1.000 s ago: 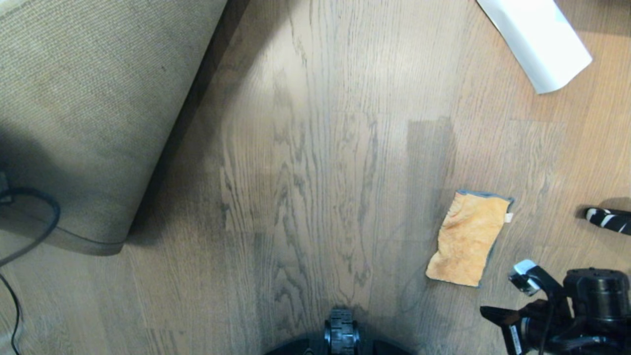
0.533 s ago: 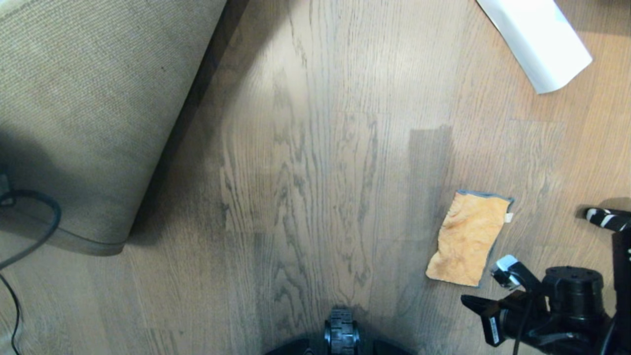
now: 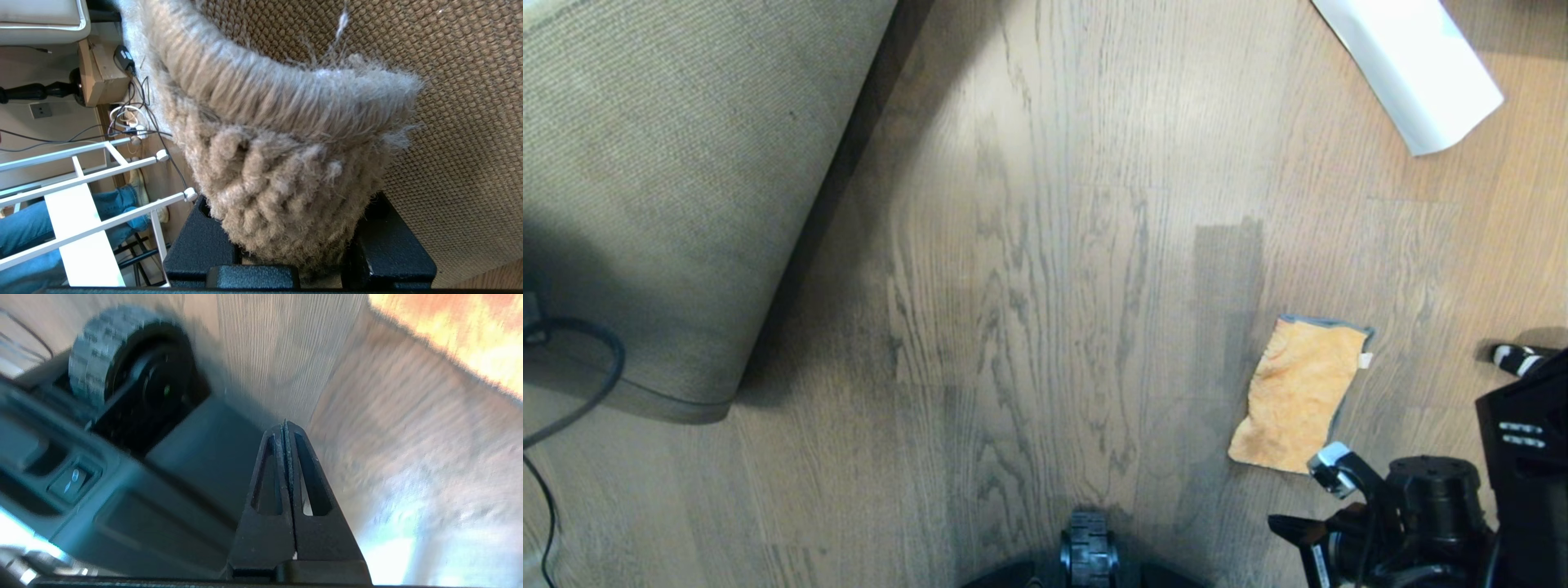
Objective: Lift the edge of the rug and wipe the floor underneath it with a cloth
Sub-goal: Pick up the rag
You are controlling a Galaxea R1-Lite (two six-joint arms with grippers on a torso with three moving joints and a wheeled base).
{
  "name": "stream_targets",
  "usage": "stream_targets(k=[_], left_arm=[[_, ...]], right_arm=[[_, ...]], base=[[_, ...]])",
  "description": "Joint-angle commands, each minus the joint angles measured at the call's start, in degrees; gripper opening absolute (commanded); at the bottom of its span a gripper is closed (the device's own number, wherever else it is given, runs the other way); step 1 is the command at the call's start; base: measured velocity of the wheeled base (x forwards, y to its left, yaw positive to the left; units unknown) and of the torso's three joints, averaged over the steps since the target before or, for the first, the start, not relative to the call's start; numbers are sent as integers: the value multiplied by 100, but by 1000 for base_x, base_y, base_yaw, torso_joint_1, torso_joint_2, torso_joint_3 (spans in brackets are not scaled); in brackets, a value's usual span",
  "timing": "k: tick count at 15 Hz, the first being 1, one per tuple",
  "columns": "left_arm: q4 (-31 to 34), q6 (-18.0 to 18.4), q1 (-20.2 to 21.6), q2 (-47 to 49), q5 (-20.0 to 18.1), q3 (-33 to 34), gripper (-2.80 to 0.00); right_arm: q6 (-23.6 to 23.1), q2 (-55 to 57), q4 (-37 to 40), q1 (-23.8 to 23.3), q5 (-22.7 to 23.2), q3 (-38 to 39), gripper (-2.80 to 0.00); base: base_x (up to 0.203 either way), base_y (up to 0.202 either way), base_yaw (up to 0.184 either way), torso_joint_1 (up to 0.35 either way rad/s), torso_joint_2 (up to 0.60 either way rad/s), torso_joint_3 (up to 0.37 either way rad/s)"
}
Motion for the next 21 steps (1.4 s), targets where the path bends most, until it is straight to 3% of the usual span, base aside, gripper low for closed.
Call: stream_targets(k=[1,4,9,10,16,21], left_arm=[[-35,15,2,9,19,6,-280],[-43,6,2,9,19,36,-280],[-43,6,-33,9,27,36,-280],[-43,-2,-33,9,27,36,-280],[-43,-2,-33,9,27,45,-280],[-52,-2,-33,9,27,45,-280]], right_arm=[[16,27,-272,4,6,-160,-280],[268,9,-272,84,-6,-530,-280],[294,18,-272,135,-16,-959,-280],[303,18,-272,129,-33,-968,0],[294,-35,-272,92,-98,-1179,0],[242,-79,-272,16,-431,-1351,0]], base=[[0,0,0,0,0,0],[0,0,0,0,0,0],[0,0,0,0,0,0],[0,0,0,0,0,0],[0,0,0,0,0,0],[0,0,0,0,0,0]])
